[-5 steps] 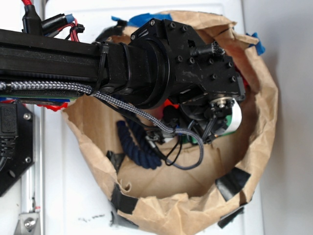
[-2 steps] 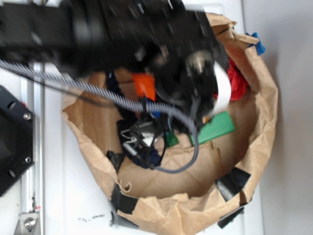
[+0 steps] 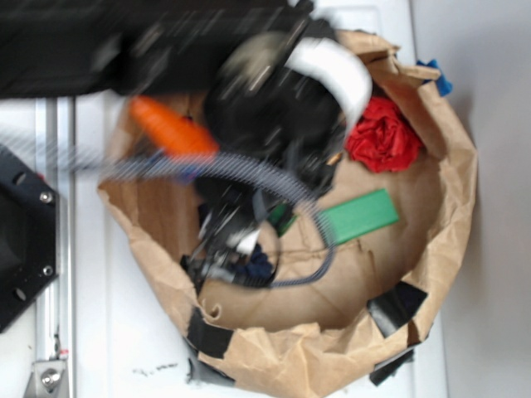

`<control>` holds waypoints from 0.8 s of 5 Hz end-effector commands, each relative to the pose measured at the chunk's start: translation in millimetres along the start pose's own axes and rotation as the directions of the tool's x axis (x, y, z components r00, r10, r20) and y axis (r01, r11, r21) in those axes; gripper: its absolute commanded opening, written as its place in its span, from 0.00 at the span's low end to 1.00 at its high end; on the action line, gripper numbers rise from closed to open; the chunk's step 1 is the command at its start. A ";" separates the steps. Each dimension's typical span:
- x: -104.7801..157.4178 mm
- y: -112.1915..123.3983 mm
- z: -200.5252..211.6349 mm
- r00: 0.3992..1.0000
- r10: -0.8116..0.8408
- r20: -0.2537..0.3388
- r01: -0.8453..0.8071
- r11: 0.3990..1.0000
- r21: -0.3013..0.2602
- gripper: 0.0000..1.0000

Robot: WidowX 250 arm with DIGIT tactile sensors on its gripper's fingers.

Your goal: Grab the carrot.

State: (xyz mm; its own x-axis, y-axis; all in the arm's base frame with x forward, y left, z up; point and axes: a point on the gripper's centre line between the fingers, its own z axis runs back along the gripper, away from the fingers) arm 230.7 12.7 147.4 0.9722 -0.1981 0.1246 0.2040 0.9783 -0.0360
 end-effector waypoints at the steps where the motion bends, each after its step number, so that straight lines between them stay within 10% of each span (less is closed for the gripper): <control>1: 21.2 0.1 19.6 0.943 0.310 0.121 -0.324 0.937 0.126 0.00; 4: 32.0 12.4 16.2 0.940 0.309 0.147 -0.327 0.937 0.122 0.00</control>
